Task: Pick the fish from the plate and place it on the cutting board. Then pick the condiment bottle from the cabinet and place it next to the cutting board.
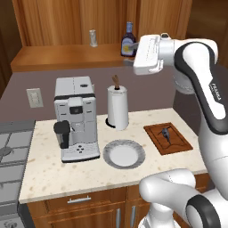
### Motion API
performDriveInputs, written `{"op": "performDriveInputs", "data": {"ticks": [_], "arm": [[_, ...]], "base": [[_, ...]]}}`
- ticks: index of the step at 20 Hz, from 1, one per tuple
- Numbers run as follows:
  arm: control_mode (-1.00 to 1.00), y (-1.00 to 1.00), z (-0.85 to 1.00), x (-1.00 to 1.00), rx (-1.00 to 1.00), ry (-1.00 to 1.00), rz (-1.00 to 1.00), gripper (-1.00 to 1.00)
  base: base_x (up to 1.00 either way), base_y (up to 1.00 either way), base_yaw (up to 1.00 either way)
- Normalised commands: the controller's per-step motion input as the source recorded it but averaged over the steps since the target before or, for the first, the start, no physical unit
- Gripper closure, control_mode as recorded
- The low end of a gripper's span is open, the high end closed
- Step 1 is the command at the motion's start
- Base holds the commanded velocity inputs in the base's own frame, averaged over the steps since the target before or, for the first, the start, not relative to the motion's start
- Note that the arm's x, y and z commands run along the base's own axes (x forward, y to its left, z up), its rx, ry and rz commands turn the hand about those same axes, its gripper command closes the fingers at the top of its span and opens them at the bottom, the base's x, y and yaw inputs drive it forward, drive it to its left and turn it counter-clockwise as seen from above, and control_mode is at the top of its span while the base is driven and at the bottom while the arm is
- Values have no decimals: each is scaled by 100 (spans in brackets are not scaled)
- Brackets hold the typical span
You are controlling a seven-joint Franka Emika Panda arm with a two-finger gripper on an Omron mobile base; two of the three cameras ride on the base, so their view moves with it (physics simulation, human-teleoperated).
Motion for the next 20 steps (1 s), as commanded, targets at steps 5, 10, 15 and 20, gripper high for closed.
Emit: {"op": "performDriveInputs", "data": {"ticks": [5,10,15,20], "arm": [[-100,-16,0,5,0,0,-5,-100],[-100,-14,0,17,0,0,-2,-100],[-100,-16,0,23,0,0,0,-100],[-100,-23,0,20,1,0,-1,-100]], "base": [[0,0,0],[0,0,0],[0,0,0],[0,0,0]]}}
